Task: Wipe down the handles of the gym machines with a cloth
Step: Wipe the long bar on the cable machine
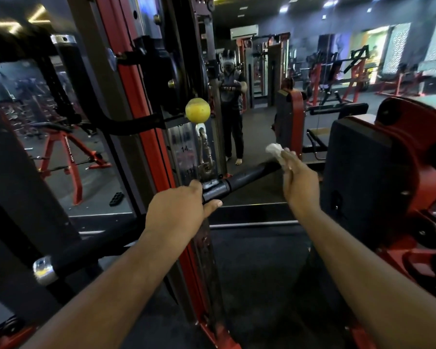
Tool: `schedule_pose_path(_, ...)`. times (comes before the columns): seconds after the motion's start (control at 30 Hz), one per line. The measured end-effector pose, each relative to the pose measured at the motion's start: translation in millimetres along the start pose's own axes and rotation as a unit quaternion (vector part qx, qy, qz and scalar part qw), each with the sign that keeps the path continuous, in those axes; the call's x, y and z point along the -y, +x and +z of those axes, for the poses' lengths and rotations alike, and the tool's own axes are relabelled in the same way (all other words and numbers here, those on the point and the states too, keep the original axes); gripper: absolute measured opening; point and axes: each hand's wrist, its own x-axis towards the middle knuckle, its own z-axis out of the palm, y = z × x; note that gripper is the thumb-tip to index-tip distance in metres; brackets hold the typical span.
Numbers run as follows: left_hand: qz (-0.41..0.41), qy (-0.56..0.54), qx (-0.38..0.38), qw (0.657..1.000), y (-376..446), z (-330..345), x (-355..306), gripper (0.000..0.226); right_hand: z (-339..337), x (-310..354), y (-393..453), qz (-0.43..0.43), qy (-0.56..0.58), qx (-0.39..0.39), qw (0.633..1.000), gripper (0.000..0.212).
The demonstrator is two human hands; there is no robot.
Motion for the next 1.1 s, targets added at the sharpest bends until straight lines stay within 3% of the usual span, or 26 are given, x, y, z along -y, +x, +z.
schedule_pose_path(0.1, -0.004, -0.046, 0.04, 0.998, 1.1, 3.1, -3.4, 0.048, 23.3, 61.2, -43.8, -0.062, 0.107, 0.02, 0.992, 0.044)
schedule_pose_path(0.2, -0.016, -0.057, 0.029, 0.998, -2.1, 6.7, -7.1, 0.029, 59.6, 97.0, -88.1, -0.129, 0.164, 0.057, 0.976, 0.041)
schedule_pose_path(0.37, -0.031, -0.063, 0.049, 0.996, -4.3, 10.0, 9.3, 0.024, 63.3, 107.2, -119.8, -0.181, 0.177, 0.136, 0.958, 0.052)
schedule_pose_path(0.53, -0.044, -0.094, 0.039, 0.994, -12.3, 14.2, 24.7, 0.026, 64.8, 89.2, -75.2, -0.158, 0.069, 0.048, 0.984, 0.045)
schedule_pose_path(0.67, -0.023, -0.089, 0.018, 0.996, -16.7, 14.3, 27.3, 0.019, 77.3, 119.1, -91.2, -0.182, 0.104, 0.082, 0.974, 0.05)
schedule_pose_path(0.83, -0.02, -0.076, 0.012, 0.997, -18.6, 16.8, 39.2, 0.024, 70.3, 101.3, -126.1, -0.307, 0.081, 0.128, 0.94, 0.048)
schedule_pose_path(1.0, -0.026, -0.101, 0.009, 0.995, -17.1, 23.4, 40.9, 0.026, 68.3, 97.9, -93.9, -0.199, 0.126, 0.031, 0.971, 0.049)
schedule_pose_path(1.1, -0.017, -0.1, 0.011, 0.995, -14.2, 23.7, 37.6, 0.034, 80.8, 119.7, -84.3, -0.25, 0.073, 0.069, 0.963, 0.047)
